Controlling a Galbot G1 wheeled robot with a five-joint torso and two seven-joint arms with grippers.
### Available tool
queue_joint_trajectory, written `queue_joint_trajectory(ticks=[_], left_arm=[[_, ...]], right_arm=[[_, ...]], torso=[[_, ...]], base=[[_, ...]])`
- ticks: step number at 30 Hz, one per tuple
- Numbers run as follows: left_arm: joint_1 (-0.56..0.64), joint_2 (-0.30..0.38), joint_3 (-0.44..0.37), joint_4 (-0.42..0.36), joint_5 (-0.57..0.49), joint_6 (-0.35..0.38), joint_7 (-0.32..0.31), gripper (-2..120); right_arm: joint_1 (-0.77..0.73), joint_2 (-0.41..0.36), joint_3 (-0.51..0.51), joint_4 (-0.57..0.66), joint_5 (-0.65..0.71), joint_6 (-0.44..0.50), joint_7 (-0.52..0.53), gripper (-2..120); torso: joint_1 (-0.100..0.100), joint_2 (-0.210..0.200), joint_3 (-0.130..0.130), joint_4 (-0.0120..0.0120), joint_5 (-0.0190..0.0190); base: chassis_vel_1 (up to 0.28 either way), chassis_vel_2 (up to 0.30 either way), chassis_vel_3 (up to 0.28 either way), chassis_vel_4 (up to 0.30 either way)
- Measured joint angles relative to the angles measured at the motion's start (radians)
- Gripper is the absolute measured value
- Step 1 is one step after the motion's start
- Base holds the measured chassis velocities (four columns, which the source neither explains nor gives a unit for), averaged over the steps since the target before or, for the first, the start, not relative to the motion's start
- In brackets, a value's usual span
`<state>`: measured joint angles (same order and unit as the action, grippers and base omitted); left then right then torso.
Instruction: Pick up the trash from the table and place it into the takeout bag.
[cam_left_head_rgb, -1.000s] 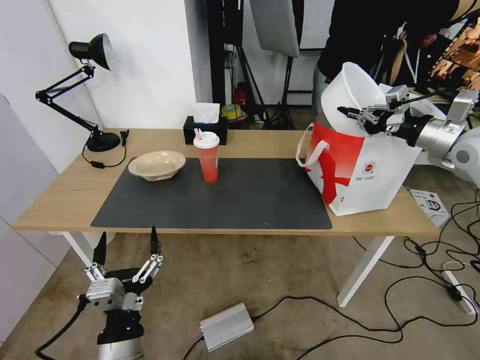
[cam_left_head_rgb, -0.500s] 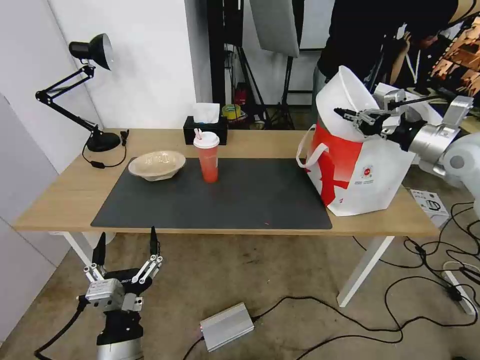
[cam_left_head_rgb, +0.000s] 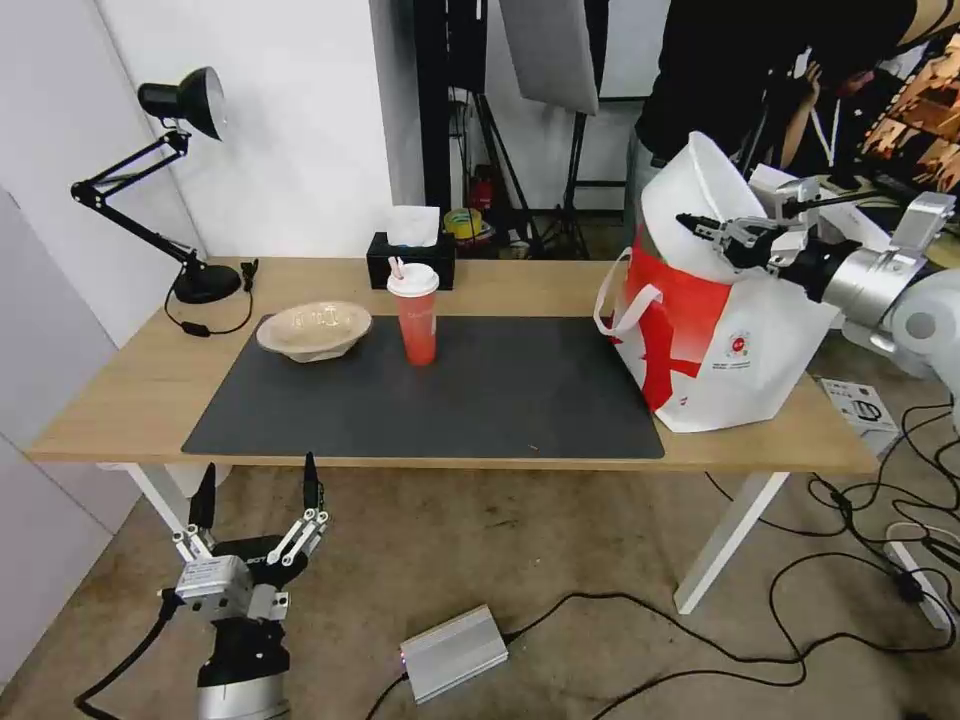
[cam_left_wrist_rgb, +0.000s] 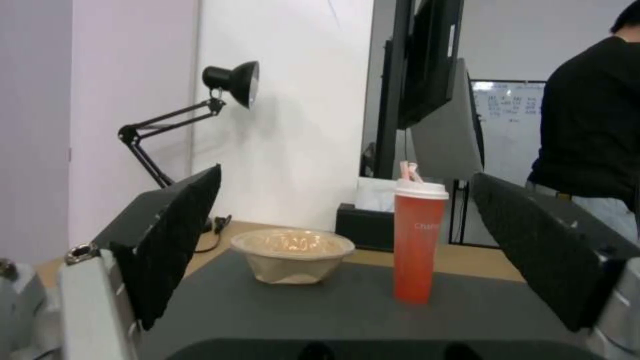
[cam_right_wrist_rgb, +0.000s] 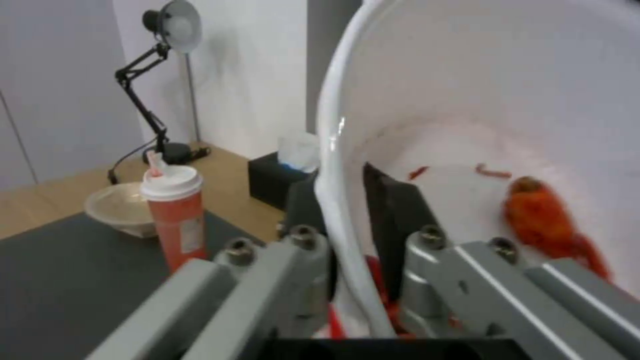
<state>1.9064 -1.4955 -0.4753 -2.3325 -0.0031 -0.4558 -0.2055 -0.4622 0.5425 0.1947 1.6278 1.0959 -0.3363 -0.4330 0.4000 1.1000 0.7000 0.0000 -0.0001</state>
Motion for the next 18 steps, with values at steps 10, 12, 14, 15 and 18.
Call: queue_joint_trajectory(ticks=[10, 12, 14, 15, 18], left_arm=[[-0.009, 0.009, -0.025, 0.004, -0.020, 0.003, 0.000, 100], [-0.008, 0.014, -0.029, 0.004, -0.021, 0.004, 0.000, 100], [-0.007, 0.014, -0.029, 0.002, -0.022, 0.004, 0.000, 100], [-0.006, 0.013, -0.029, 0.000, -0.021, 0.005, 0.000, 100], [-0.005, 0.008, -0.027, -0.001, -0.020, 0.005, 0.000, 100]], right_arm=[[0.038, -0.005, -0.019, -0.015, 0.000, 0.002, 0.012, 52], [0.041, -0.005, -0.022, -0.018, 0.000, 0.002, 0.011, 59], [0.042, -0.004, -0.022, -0.019, 0.000, 0.002, 0.011, 65], [0.042, -0.002, -0.022, -0.019, -0.001, 0.002, 0.011, 70], [0.042, -0.001, -0.022, -0.020, -0.002, 0.002, 0.011, 80]], torso=[[0.000, 0.000, 0.000, 0.0000, 0.0000], [0.000, 0.000, 0.000, 0.0000, 0.0000], [0.000, 0.000, 0.000, 0.0000, 0.0000], [0.000, 0.000, 0.000, 0.0000, 0.0001], [0.000, 0.000, 0.000, 0.0000, 0.0000]], base=[[0.000, 0.000, 0.000, 0.000], [0.000, 0.000, 0.000, 0.000], [0.000, 0.000, 0.000, 0.000], [0.000, 0.000, 0.000, 0.000], [0.000, 0.000, 0.000, 0.000]])
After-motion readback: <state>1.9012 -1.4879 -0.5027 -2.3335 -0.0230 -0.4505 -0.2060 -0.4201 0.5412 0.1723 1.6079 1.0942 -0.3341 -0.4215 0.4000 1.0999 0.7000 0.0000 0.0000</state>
